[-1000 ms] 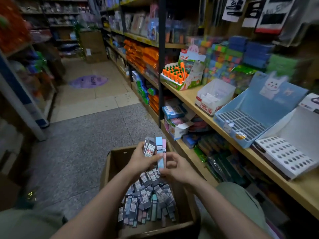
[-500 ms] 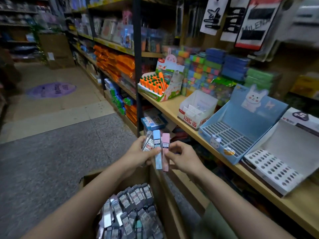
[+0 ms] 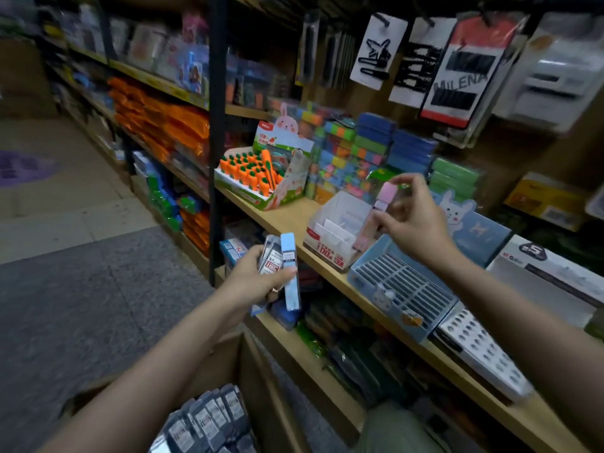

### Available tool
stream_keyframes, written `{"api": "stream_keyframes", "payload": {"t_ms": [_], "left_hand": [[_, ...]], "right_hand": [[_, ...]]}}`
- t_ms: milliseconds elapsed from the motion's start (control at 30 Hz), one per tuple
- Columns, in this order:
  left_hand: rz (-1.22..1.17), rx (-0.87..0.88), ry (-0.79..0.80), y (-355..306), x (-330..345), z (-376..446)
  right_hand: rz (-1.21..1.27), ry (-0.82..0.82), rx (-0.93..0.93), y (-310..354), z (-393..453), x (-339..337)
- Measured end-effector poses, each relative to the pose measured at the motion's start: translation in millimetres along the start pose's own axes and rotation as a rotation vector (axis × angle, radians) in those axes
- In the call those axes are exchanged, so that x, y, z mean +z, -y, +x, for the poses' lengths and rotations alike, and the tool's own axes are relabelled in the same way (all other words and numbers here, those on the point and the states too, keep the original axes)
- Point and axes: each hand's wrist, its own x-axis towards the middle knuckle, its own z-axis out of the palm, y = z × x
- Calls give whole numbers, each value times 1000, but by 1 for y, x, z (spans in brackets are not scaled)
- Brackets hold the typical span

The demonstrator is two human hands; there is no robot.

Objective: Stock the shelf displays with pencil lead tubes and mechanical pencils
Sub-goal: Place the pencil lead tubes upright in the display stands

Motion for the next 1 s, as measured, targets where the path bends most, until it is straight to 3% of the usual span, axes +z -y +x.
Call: {"api": "stream_keyframes", "payload": {"t_ms": [233,467,1000], "left_hand": [[15,26,120,-2,34,-3],[32,28,126,4,36,-3],[55,-3,113,15,28,-1]], "right_hand": [[-249,-76,11,-44,-8,-38],[-362,-57,8,-71,3,-13],[-286,-99,113,-89,7,14]]}}
